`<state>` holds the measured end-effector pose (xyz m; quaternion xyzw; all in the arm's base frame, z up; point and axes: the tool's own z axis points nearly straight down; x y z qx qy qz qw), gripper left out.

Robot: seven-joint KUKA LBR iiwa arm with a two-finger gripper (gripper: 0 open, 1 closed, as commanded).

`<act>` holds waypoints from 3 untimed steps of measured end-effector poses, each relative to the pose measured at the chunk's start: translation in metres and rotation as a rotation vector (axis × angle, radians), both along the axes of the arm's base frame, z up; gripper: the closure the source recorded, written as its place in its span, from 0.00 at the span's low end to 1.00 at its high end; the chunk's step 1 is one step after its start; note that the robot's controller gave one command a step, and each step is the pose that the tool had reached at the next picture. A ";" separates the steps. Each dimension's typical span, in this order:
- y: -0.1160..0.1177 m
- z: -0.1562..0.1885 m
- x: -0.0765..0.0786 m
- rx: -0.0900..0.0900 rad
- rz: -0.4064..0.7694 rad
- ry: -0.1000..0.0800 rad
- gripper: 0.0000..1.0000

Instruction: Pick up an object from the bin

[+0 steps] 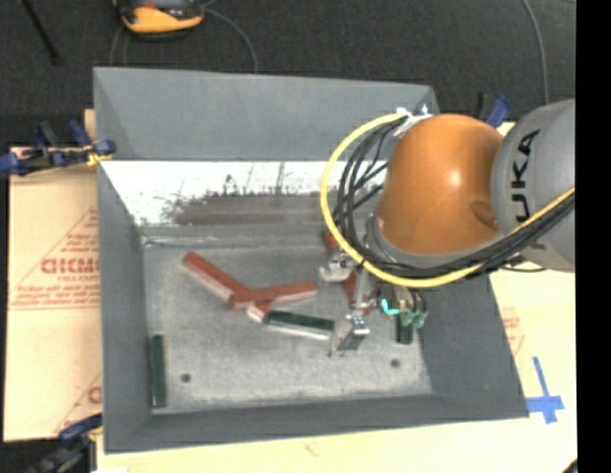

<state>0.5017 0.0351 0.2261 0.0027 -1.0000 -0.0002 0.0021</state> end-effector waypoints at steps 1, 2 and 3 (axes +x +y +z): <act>0.000 0.004 0.002 0.001 -0.001 -0.008 0.00; 0.002 -0.068 0.039 0.001 -0.061 -0.014 0.00; 0.039 -0.072 0.066 -0.002 0.009 0.000 0.00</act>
Offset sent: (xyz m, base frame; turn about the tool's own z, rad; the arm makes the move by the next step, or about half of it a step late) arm 0.0776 0.0058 -0.1561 0.1258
